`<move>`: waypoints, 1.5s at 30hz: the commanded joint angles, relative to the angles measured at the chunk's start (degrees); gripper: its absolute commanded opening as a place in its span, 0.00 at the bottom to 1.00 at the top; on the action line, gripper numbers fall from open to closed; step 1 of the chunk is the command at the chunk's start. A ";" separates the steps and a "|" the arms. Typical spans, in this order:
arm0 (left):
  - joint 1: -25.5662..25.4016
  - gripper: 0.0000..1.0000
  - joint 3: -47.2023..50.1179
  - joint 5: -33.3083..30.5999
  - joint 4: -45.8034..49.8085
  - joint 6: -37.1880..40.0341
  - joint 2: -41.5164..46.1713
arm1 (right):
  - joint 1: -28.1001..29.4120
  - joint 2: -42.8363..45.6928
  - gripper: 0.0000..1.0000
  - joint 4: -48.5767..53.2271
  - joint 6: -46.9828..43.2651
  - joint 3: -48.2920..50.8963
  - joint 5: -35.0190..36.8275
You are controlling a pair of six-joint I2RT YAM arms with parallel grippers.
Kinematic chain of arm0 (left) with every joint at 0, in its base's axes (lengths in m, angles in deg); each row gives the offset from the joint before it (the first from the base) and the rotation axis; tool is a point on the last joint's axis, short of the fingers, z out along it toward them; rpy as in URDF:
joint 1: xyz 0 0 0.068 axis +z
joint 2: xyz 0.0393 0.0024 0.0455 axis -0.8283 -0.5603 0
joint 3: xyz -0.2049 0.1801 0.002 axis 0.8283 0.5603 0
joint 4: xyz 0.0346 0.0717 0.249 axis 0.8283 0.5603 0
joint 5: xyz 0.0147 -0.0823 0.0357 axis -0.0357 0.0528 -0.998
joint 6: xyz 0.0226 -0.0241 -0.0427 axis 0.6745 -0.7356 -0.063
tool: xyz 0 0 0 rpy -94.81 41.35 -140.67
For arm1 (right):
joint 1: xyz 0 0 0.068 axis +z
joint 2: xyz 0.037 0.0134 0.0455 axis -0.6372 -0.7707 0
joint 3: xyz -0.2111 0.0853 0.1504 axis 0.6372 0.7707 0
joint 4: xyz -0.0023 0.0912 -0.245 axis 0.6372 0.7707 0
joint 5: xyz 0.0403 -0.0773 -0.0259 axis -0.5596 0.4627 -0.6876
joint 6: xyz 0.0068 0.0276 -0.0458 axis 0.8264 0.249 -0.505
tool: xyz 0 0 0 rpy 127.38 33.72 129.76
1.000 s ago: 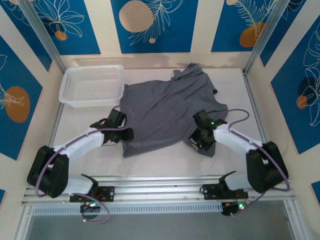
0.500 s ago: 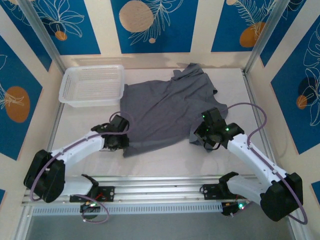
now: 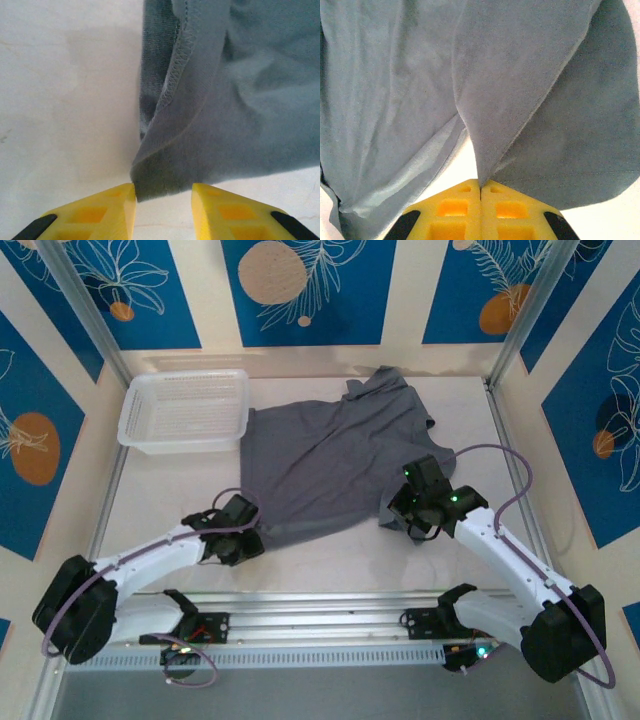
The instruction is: Fold the inside-out t-shirt
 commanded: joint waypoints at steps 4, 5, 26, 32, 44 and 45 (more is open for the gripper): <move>-0.29 0.37 1.68 2.25 -7.15 -6.84 -4.11 | 0.62 0.77 0.00 0.78 -0.31 -0.39 0.84; -0.29 0.37 1.81 1.51 -7.14 -6.84 -4.53 | 0.64 0.77 0.00 0.67 -0.22 -0.37 0.75; 22.40 0.00 -64.09 -6.46 18.79 22.04 -1.04 | -18.38 -0.42 0.00 2.03 -22.01 -55.72 1.35; 29.73 0.00 -84.95 0.80 20.98 20.64 -7.93 | -32.80 -9.86 0.00 7.94 -21.51 -82.25 -7.32; 30.99 0.00 -101.31 12.04 16.49 20.38 -8.78 | -36.99 -14.80 0.00 -0.13 -18.23 -100.81 -10.70; 30.99 0.00 -101.40 12.16 15.76 20.12 -8.98 | -36.99 -15.51 0.00 -0.73 -17.47 -101.30 -11.35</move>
